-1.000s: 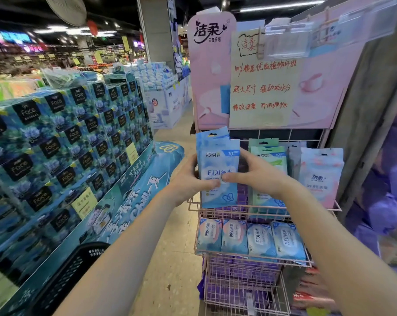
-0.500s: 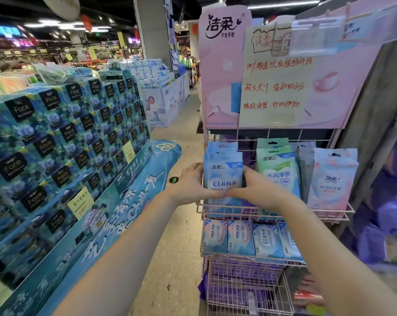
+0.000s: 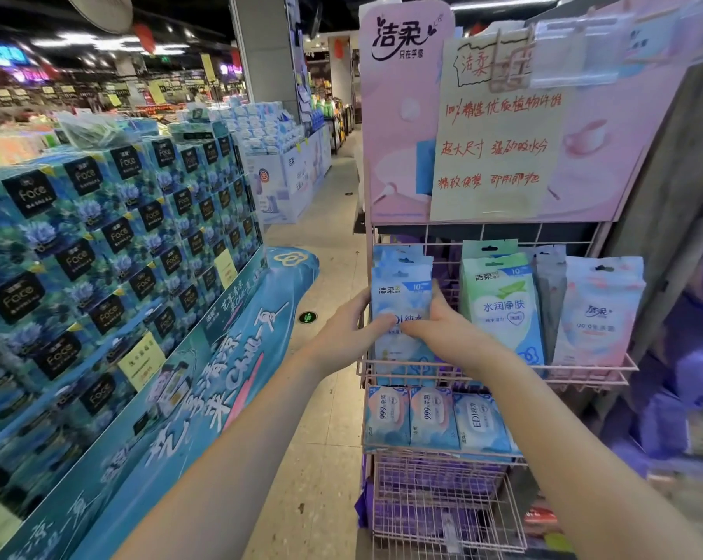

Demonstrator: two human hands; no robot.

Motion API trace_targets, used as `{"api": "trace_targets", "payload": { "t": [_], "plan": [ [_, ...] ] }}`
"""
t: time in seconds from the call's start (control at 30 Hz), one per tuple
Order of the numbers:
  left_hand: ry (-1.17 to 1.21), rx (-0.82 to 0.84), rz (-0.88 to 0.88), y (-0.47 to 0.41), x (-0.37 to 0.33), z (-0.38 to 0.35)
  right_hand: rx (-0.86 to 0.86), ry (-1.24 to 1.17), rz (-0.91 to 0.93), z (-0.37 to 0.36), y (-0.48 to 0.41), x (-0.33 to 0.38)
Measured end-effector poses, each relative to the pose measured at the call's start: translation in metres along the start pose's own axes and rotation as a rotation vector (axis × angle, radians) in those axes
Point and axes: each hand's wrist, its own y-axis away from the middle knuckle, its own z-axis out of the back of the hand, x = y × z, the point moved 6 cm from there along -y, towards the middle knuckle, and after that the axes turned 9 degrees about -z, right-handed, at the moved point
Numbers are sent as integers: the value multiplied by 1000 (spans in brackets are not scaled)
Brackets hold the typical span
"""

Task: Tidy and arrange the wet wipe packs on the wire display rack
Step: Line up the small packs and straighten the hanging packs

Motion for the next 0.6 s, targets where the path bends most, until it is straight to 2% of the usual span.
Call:
{"api": "trace_targets", "payload": {
  "t": [0.17, 0.23, 0.33, 0.47, 0.53, 0.6],
  "plan": [
    [-87, -7, 39, 2, 8, -3, -23, -76, 46, -7, 0, 2],
    [-110, -18, 39, 3, 14, -7, -33, -48, 28, -7, 2, 2],
    [-146, -139, -29, 9, 1, -5, -116, 36, 2, -5, 10, 4],
    [-311, -202, -54, 16, -3, -5, -243, 143, -47, -4, 23, 6],
    [-341, -326, -7, 22, -9, -2, -293, 144, -35, 1, 32, 11],
    [-316, -549, -94, 34, -36, 1, -323, 119, 38, 7, 46, 19]
  ]
}}
